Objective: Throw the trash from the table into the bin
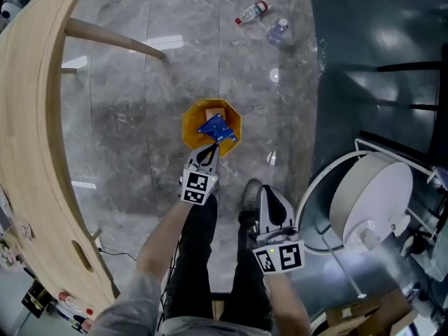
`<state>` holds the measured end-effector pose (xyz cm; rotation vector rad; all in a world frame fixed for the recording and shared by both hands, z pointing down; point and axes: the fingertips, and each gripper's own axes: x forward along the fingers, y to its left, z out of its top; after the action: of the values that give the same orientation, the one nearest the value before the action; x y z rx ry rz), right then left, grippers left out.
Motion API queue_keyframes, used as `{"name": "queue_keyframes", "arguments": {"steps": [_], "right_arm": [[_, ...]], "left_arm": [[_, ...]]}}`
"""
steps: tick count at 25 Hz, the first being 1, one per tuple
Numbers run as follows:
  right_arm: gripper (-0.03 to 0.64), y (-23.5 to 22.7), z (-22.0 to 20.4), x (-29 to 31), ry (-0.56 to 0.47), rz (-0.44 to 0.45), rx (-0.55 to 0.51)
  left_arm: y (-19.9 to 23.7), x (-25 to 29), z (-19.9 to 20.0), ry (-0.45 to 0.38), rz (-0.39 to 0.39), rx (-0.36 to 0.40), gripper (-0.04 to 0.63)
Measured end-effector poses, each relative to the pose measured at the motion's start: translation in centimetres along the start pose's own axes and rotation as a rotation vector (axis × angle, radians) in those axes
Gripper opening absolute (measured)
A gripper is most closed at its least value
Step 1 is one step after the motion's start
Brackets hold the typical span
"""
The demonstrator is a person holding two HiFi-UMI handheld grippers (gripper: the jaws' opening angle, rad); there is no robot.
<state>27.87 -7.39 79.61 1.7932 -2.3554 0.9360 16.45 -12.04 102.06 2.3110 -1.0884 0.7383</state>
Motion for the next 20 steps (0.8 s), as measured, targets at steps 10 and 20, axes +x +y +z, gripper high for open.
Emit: {"name": "queue_keyframes", "arguments": {"steps": [10,20], "right_arm": [[0.005,-0.7,-0.8,-0.9,0.008,-0.022,0.005],[0.005,0.4,0.6,-1.5,-0.006,-0.004,0.003]], "left_arm": [[0.2,1.0,-1.6,0.040,0.008,-0.053,0.097],[0.1,-1.7,1.6,-0.003,0.018,-0.051,0.095]]}}
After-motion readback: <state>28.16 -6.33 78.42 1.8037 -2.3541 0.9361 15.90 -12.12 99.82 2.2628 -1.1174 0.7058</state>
